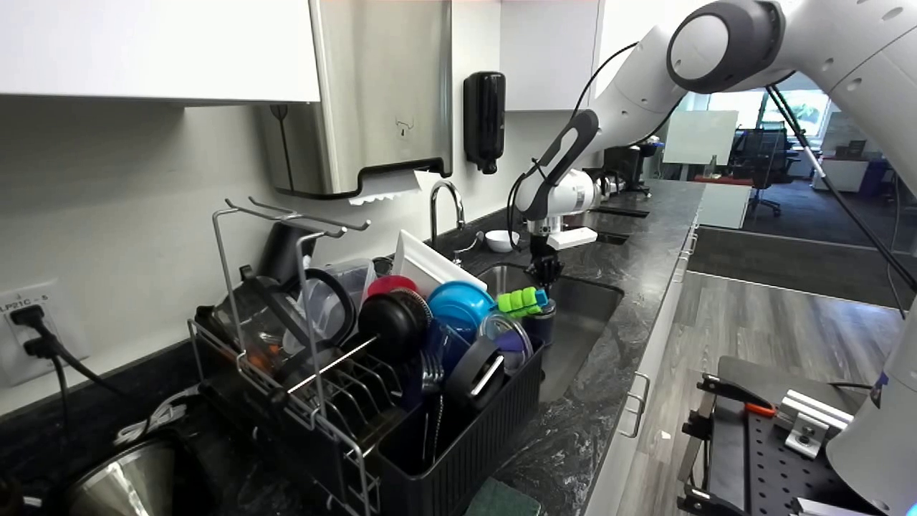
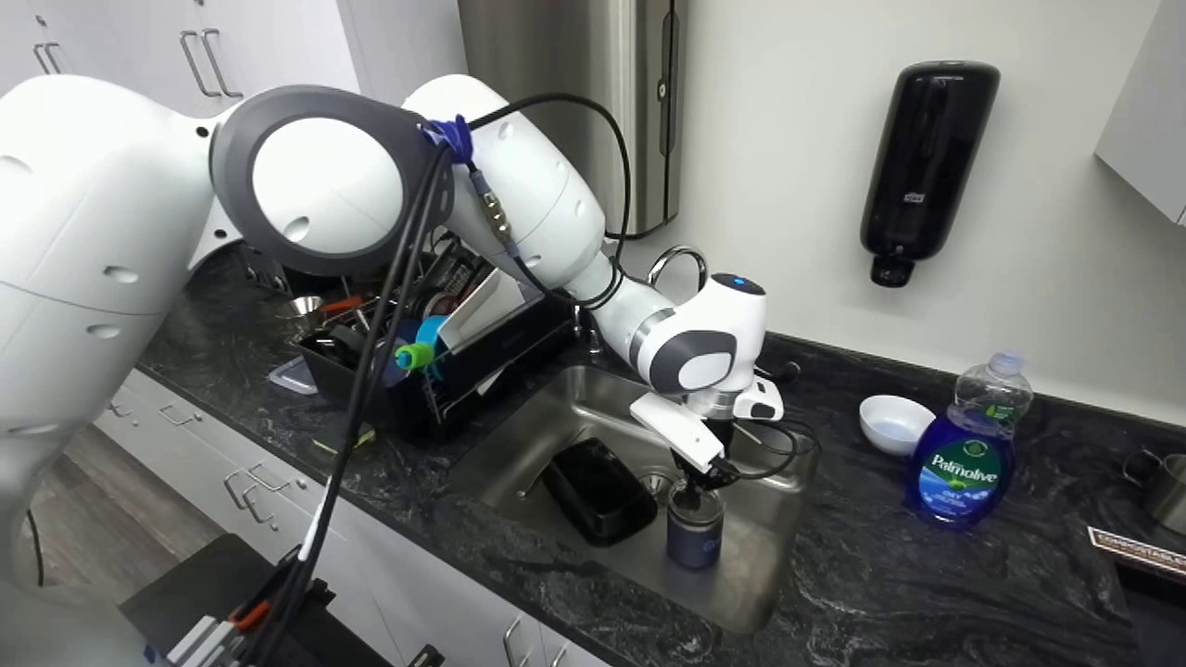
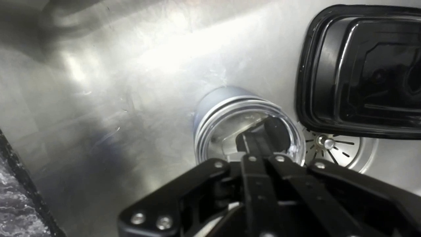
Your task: Pick up the lid from the rack and close the thermocup inside the sink
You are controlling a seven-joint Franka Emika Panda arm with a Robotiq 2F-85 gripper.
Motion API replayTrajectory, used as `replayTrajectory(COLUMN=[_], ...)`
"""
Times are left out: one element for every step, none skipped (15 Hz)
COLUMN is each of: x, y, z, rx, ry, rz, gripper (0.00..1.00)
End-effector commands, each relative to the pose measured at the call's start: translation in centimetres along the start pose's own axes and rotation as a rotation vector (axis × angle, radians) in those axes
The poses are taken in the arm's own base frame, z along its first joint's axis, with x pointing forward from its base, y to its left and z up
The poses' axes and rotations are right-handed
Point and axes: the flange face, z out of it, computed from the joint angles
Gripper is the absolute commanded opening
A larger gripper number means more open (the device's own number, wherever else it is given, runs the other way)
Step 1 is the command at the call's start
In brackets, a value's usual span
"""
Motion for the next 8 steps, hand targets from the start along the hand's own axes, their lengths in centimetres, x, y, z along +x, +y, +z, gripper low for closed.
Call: replayTrajectory(x=[0.4, 0.4, 0.3, 0.3, 0.3, 0.2, 0.2, 0.1], y=[0.1, 0.1, 0.2, 0.1, 0.1, 0.1, 0.1, 0.1], z=[0.9, 1.1, 1.4, 1.7, 2.0, 2.2, 2.4, 2.6], rx=[-0.015, -0.015, -0.013, -0.013, -0.013, -0.012, -0.012, -0.011], ry=[-0.014, -0.015, -0.018, -0.020, -0.023, -0.025, -0.026, -0.027], rz=[0.003, 0.004, 0.003, 0.003, 0.002, 0.001, 0.001, 0.001], gripper=[0.00, 0.00, 0.00, 0.00, 0.00, 0.00, 0.00, 0.00])
